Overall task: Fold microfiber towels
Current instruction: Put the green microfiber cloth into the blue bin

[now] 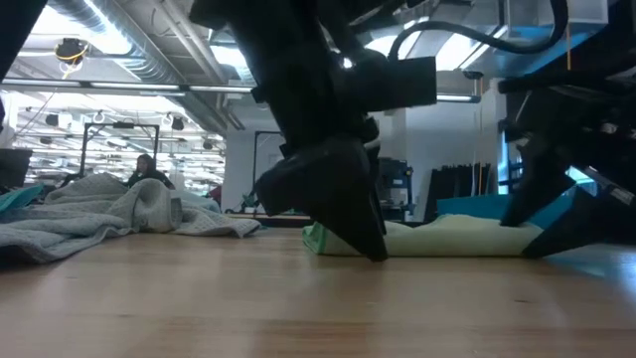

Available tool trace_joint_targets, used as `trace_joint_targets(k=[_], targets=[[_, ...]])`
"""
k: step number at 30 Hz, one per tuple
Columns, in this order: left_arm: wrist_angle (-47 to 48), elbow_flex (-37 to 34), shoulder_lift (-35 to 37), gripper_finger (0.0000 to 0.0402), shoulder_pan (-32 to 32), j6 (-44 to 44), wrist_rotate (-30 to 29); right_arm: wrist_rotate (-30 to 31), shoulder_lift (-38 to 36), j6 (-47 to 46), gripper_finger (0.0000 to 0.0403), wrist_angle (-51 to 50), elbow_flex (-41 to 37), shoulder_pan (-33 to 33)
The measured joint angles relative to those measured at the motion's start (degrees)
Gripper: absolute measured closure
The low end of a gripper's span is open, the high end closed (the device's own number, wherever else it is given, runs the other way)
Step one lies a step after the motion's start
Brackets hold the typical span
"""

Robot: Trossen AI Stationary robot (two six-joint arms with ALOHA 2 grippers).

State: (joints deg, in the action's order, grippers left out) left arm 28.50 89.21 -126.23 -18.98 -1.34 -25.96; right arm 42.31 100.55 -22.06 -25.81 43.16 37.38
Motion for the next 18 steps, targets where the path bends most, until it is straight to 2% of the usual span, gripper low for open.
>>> trace_joint_targets(k=[6,11,13,18], targets=[[0.5,0.0,-0.2,0.0227,-0.3,-0.5,-1.4,0.3,0.2,1.1,0.0305,1.3,-0.4,0.8],[0.8,0.0,-0.6,0.0265,-0.4,-2.6,-2.3,-0.3,0.3,2.7,0.0380,1.5,-0.4,0.7],[1.1,0.0,-0.6,0.0291,-0.6,-2.6,-2.6,-0.3,0.3,2.7,0.0391,1.4,-0.4,0.7],[3.8,-0.2,-0.2,0.0380,-0.8,-2.5,-4.0,-0.3,0.1,2.9,0.0384,1.0,-0.3,0.7]])
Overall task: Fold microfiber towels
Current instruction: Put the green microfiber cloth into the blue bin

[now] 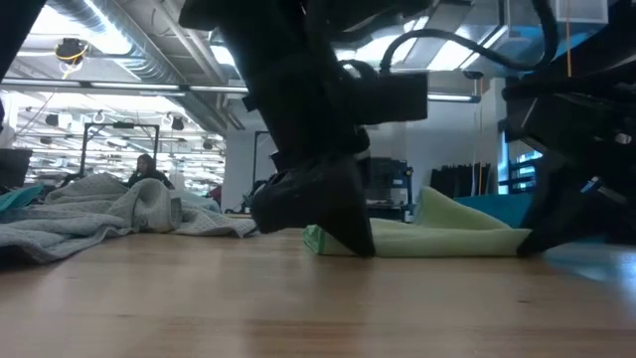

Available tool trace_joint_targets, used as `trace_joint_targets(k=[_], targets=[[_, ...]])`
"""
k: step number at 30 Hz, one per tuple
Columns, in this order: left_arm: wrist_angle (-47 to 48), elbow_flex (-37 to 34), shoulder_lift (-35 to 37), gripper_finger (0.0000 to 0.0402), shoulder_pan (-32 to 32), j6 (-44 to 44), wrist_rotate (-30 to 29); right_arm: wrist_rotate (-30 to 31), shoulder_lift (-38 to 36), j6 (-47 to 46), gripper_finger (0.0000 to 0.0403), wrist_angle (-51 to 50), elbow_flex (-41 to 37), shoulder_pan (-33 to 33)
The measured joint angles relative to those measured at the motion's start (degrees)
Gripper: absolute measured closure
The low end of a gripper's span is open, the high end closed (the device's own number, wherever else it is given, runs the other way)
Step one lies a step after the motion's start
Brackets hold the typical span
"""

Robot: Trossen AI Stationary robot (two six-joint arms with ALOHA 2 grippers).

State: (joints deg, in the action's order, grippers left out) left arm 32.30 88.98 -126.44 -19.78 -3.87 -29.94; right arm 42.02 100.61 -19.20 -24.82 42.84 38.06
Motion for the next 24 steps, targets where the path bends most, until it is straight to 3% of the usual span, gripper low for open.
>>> trace_joint_targets(k=[11,20,24], targets=[[2.7,-0.1,4.1,0.0400,0.1,0.4,-3.1,0.6,-0.1,1.5,0.0390,-6.8,3.7,0.0],[4.1,-0.1,12.2,0.0401,1.6,8.1,-11.8,6.3,-1.1,-4.7,0.0394,-30.4,15.6,-0.4],[1.6,0.0,15.6,0.0401,3.6,16.1,-15.0,7.0,-3.2,-11.4,0.0394,-41.5,20.0,-1.4]])
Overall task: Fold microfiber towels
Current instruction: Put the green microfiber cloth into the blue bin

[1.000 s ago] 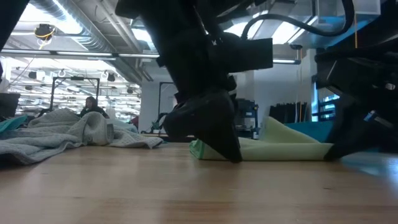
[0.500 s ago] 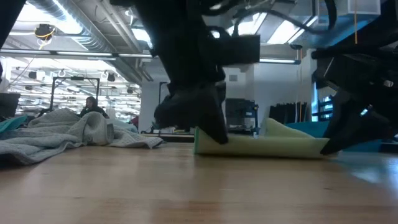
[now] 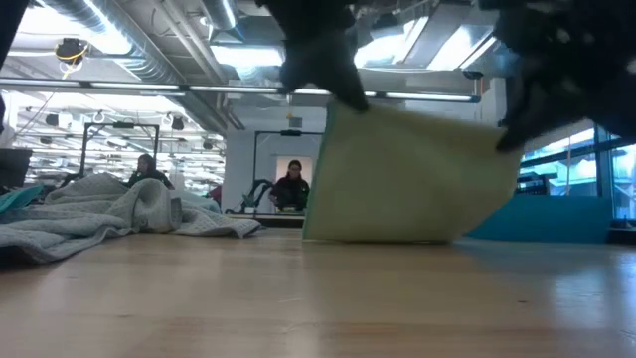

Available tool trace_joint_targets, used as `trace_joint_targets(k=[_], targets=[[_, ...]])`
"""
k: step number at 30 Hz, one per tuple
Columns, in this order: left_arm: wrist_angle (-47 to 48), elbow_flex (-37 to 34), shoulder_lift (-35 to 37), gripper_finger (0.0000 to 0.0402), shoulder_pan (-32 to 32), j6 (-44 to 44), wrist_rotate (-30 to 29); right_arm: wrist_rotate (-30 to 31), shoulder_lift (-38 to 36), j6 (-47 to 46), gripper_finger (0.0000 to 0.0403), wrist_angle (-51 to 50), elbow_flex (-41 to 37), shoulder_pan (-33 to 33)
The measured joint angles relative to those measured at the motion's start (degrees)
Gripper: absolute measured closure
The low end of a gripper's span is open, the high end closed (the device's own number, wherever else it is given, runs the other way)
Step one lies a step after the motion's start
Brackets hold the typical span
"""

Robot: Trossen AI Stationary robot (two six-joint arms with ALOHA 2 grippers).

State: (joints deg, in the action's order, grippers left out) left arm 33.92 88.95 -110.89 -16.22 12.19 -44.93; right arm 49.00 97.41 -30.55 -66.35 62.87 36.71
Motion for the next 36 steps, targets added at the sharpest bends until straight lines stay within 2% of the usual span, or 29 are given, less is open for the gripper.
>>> trace_joint_targets(k=[3,11,16,22,24,28,33,36], targets=[[-5.3,0.0,1.1,0.0401,2.8,7.6,0.9,-0.2,-2.4,-3.3,0.0394,-6.4,2.0,-1.0],[-21.9,0.0,1.6,0.0401,12.0,27.9,3.7,-2.3,-11.4,-9.0,0.0394,-14.3,3.5,-5.2],[-31.9,0.0,1.7,0.0401,18.5,37.1,12.1,-1.9,-16.9,-11.1,0.0394,-16.2,3.5,-8.2],[-40.2,0.0,1.7,0.0401,25.7,44.1,29.7,-2.7,-21.2,-11.3,0.0394,-16.3,3.5,-13.7],[-40.6,0.0,1.7,0.0401,27.6,44.8,33.4,-2.7,-21.7,-11.1,0.0394,-15.3,3.5,-15.8],[-39.9,0.0,1.6,0.0401,30.6,47.1,37.0,-4.2,-21.8,-7.7,0.0394,-10.5,3.5,-19.6],[-37.3,0.0,1.6,0.0402,33.1,50.2,40.0,-7.6,-21.8,-0.1,0.0394,2.7,3.0,-23.5],[-36.3,0.0,1.6,0.0402,34.2,52.9,40.4,-12.3,-21.7,4.7,0.0394,10.9,1.7,-26.2]])
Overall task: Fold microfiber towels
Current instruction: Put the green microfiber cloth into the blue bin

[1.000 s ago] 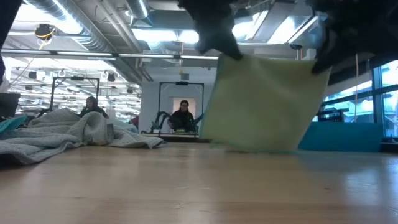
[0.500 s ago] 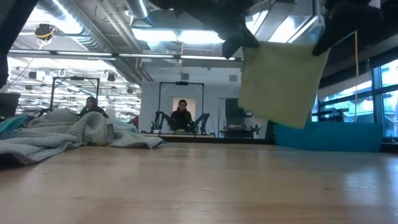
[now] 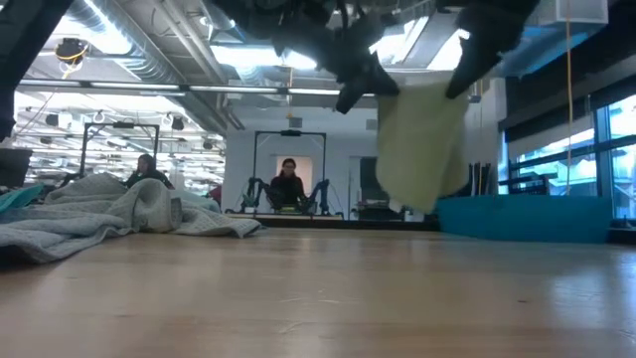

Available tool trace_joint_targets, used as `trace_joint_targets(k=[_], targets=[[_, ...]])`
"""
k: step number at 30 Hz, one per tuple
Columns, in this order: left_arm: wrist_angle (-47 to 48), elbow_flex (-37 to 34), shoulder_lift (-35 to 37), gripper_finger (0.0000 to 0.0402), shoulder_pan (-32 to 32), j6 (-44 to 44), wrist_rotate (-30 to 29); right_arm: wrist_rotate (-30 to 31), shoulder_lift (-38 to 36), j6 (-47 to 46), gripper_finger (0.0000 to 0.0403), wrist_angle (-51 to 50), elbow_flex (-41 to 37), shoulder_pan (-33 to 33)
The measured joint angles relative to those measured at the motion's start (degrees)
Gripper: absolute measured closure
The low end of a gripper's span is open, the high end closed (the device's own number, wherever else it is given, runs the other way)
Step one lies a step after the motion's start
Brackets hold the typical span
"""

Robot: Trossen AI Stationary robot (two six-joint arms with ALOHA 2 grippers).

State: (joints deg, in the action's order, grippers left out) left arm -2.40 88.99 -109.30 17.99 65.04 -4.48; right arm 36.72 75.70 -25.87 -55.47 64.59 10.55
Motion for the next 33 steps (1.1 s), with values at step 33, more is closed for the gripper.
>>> trace_joint_targets(k=[33], targets=[[-4.9,24.7,-22.4,0.0401,3.6,-2.0,10.2,2.5,-0.6,-21.3,0.0387,-10.1,-11.4,-13.6]])
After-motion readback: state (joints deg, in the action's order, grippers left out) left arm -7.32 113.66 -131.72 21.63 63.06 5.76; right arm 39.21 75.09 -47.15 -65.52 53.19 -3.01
